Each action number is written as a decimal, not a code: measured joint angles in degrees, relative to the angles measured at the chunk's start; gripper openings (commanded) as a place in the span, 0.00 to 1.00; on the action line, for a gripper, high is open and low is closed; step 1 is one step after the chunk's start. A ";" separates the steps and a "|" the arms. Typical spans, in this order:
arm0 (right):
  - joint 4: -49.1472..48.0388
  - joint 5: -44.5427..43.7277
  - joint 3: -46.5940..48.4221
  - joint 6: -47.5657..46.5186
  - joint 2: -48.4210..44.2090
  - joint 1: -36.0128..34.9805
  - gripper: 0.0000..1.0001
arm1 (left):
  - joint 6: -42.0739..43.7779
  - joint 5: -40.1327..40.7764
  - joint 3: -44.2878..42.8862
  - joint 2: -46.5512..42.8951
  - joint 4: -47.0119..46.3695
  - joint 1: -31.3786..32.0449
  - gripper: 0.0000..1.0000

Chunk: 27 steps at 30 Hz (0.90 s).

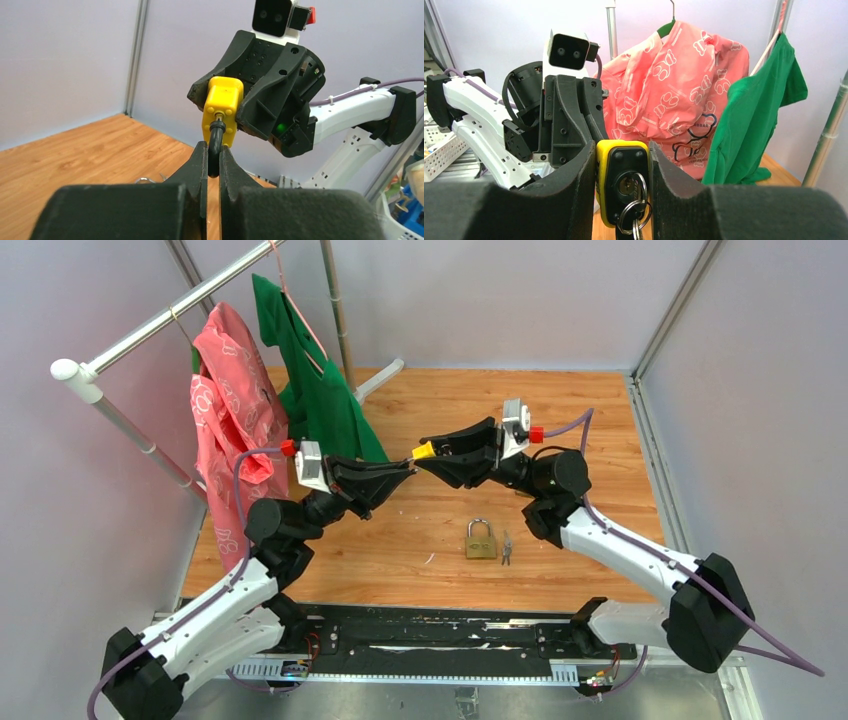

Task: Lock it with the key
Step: Lock the lock.

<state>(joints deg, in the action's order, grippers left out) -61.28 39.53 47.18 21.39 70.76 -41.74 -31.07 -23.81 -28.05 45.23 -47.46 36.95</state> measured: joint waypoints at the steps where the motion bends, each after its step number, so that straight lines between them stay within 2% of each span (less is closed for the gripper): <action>1: -0.72 -0.70 -1.05 0.26 -0.48 -0.09 0.00 | -0.07 -0.09 -0.02 0.02 0.20 0.22 0.00; 7: -2.34 -3.10 -1.51 0.79 -0.11 -0.35 0.00 | -1.99 2.62 -0.07 1.16 -0.68 1.55 0.00; 11: -10.16 -4.48 -0.17 3.72 3.10 -0.59 0.00 | -2.82 5.51 -1.22 2.05 -3.85 3.41 0.00; 17: -18.82 -8.26 -0.94 7.58 5.60 -1.86 0.00 | -4.11 5.92 -1.95 2.67 -6.34 4.04 0.00; 27: -23.41 -15.54 -2.29 7.82 5.38 -4.96 0.00 | -6.05 5.29 -4.04 3.74 -8.52 4.76 0.00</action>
<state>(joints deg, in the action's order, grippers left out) -84.68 23.99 44.88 29.21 76.14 -46.70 -37.12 -18.52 -32.10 48.97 -55.99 41.71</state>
